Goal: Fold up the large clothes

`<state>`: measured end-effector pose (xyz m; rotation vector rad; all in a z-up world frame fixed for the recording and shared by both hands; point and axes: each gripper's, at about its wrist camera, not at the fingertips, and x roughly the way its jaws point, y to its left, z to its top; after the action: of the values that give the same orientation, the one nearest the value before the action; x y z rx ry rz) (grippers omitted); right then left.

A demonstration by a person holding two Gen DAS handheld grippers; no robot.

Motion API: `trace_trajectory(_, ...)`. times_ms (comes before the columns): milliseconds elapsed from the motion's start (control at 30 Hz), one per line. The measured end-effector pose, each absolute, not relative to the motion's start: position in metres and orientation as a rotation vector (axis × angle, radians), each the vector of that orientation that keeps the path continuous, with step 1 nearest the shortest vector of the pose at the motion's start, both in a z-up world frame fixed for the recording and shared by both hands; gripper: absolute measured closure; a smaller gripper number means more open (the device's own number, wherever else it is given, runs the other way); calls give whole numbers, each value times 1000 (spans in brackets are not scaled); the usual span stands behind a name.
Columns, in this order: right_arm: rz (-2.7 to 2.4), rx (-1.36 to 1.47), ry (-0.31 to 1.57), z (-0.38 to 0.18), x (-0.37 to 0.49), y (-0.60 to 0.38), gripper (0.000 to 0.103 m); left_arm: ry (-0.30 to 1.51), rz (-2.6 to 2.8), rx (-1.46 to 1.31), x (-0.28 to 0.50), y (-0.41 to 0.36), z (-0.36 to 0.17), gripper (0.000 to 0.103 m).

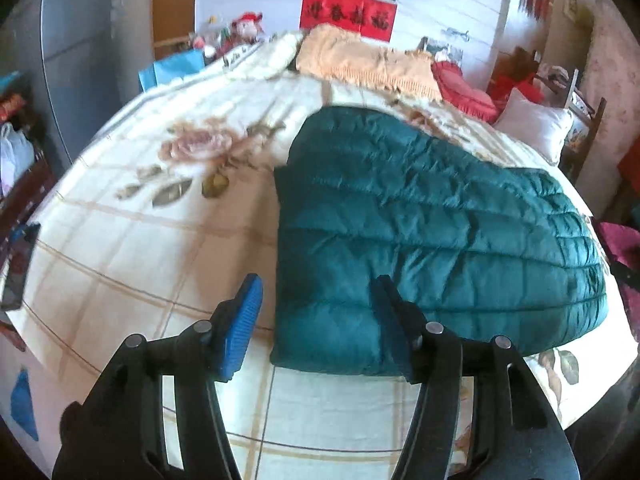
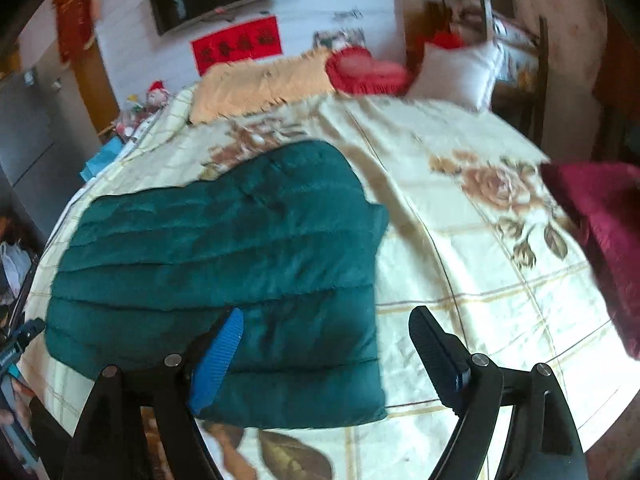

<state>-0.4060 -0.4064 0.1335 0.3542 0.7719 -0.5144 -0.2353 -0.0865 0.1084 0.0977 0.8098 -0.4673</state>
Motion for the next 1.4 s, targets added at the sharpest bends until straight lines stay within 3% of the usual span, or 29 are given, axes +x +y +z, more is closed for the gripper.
trace_trajectory(233, -466, 250, 671, 159, -402, -337, 18, 733, -504, 156, -260, -120, 128, 45)
trace_trajectory(467, -412, 197, 610, 161, -394, -282, 7, 667, -515, 145, -281, -136, 136, 45)
trace_trajectory(533, -412, 188, 606, 158, -392, -273, 0, 660, -515, 151, -283, -139, 135, 45)
trace_trajectory(1400, -375, 252, 630, 143, -384, -271, 0, 639, -486, 237, -295, -154, 128, 45)
